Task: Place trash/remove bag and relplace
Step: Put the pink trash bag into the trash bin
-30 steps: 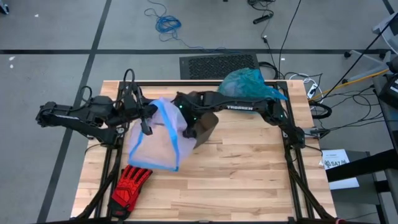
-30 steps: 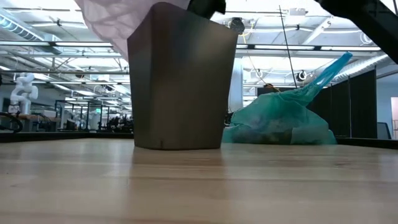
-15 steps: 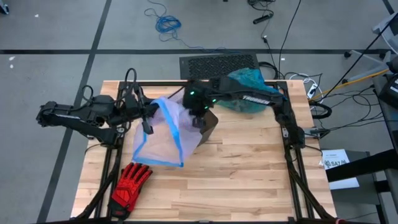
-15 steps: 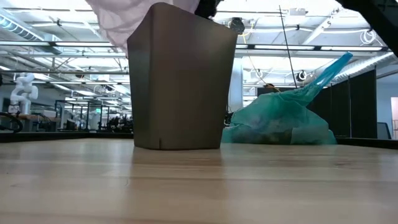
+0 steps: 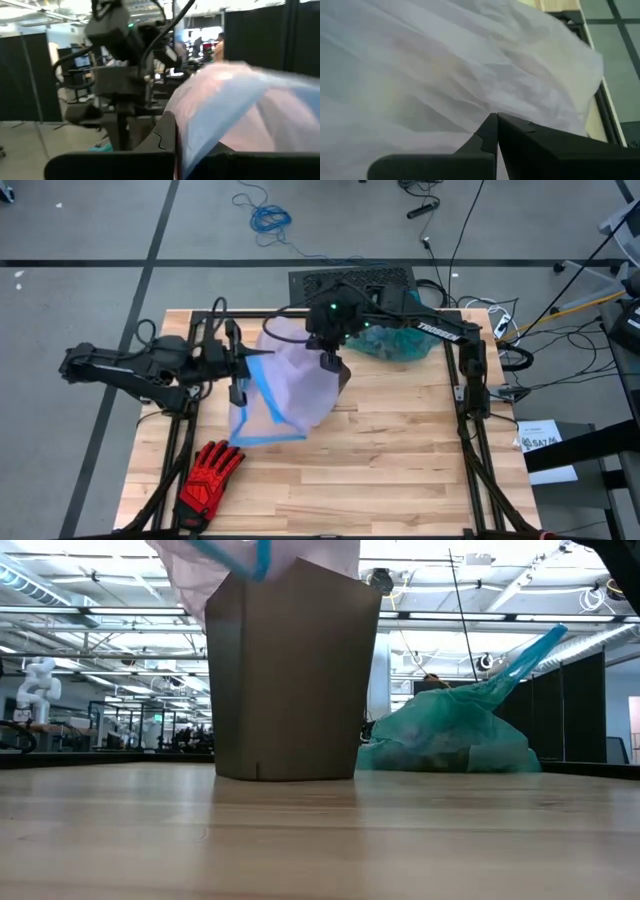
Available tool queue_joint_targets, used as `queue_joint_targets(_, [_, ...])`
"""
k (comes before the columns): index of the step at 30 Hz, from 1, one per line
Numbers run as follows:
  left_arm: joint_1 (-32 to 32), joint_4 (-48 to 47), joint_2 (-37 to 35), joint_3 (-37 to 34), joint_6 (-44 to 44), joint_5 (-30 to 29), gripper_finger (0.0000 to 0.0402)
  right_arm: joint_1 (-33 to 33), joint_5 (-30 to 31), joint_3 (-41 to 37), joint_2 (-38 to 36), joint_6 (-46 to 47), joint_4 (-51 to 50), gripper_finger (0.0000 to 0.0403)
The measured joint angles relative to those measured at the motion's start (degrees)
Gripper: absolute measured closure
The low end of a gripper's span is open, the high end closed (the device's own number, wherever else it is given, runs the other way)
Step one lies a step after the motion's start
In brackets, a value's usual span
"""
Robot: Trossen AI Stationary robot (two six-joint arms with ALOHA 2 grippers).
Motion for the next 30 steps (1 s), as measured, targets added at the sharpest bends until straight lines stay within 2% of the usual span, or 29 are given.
queue_joint_targets(4, [0.0,2.9,1.2,0.0,-0.1,3.6,0.0402,-0.5,0.2,0.0,0.0,-1.6,1.0,0.0403])
queue_joint_targets(11, [0.0,5.4,1.3,0.0,-1.4,6.9,0.0402,-3.4,-0.4,-0.1,0.9,-3.6,15.1,0.0403])
queue_joint_targets(13, [0.0,5.4,1.3,0.0,-1.4,7.4,0.0402,-4.1,-3.5,-0.7,2.1,-3.6,19.3,0.0403])
queue_joint_targets(16, [0.0,5.5,1.3,0.0,-1.4,7.5,0.0402,-4.6,-13.1,-1.6,5.2,-3.6,20.4,0.0403])
queue_joint_targets(20, [0.0,5.4,1.3,0.0,-1.2,7.9,0.0402,-4.3,-21.2,-2.0,9.7,-3.7,14.9,0.0403])
queue_joint_targets(24, [0.0,5.1,1.0,0.0,-1.3,8.7,0.0402,-3.6,-20.6,-2.1,11.0,-5.0,4.6,0.0403])
queue_joint_targets(28, [0.0,4.9,0.9,0.0,-1.3,9.3,0.0402,-1.9,-20.6,-1.9,10.4,-4.6,0.9,0.0403])
queue_joint_targets(30, [0.0,5.0,0.9,0.0,-1.4,10.3,0.0402,-1.2,-18.5,-1.9,10.1,-4.0,0.5,0.0403])
